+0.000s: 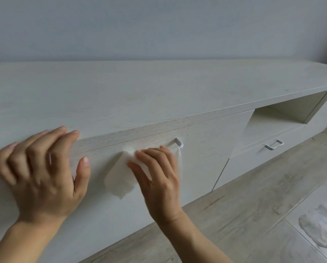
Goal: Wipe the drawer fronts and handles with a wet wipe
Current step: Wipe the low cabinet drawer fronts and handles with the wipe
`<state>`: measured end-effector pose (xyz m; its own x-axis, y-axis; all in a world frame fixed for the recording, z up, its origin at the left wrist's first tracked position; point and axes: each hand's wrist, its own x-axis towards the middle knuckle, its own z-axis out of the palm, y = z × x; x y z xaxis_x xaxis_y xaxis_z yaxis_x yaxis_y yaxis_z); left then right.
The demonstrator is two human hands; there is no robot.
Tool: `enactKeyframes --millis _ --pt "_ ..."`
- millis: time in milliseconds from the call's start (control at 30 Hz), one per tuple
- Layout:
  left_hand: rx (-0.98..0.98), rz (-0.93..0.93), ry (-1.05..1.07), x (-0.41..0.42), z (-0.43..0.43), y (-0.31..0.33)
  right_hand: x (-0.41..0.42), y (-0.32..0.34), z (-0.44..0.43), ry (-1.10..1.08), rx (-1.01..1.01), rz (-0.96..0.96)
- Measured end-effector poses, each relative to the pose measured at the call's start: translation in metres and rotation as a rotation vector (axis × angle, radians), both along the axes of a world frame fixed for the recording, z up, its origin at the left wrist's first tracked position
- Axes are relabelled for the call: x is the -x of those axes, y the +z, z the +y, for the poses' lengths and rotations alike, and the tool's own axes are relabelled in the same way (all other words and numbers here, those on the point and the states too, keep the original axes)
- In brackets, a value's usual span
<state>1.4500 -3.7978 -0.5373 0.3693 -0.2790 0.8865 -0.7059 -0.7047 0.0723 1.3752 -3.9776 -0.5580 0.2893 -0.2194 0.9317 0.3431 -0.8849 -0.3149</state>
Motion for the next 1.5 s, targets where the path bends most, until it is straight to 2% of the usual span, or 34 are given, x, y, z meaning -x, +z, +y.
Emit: enactKeyframes --millis 100,233,333,533,767,1000,1067,1167,1267,1333,1433,1500 --pt "0.001 0.077 0.02 -0.001 0.003 0.001 0.0 0.002 0.0 0.019 0.018 0.015" --pt "-0.022 0.08 -0.037 -0.004 0.007 -0.003 0.012 0.002 -0.022 0.07 0.043 0.033" --pt "-0.033 0.138 0.045 0.001 0.004 0.001 0.017 0.005 -0.035 0.056 0.025 0.07" --pt "-0.013 -0.037 -0.02 0.0 0.002 0.001 0.02 0.012 -0.053 0.015 0.123 0.133" --pt "-0.005 -0.041 -0.017 -0.002 0.002 0.002 0.032 0.03 -0.064 0.058 0.199 0.155" --pt "-0.003 -0.055 0.012 0.003 0.0 0.003 0.078 0.09 -0.117 -0.372 0.012 0.381" --pt "-0.002 -0.055 0.013 0.003 -0.001 0.004 0.073 0.102 -0.115 -0.436 -0.038 0.404" --pt "-0.008 -0.069 0.005 0.005 -0.001 0.005 0.053 0.097 -0.087 -0.286 -0.023 0.375" --pt "-0.017 -0.079 0.018 0.007 0.0 0.007 0.047 0.074 -0.052 -0.086 0.025 0.473" --pt "-0.022 -0.085 0.033 0.008 0.001 0.007 0.047 0.063 -0.046 -0.036 -0.058 0.48" --pt "-0.021 -0.091 0.04 0.006 0.001 0.006 0.043 0.055 -0.056 -0.069 -0.27 0.396" --pt "-0.015 -0.086 0.028 0.004 0.001 0.004 0.038 0.05 -0.059 -0.093 -0.333 0.429"
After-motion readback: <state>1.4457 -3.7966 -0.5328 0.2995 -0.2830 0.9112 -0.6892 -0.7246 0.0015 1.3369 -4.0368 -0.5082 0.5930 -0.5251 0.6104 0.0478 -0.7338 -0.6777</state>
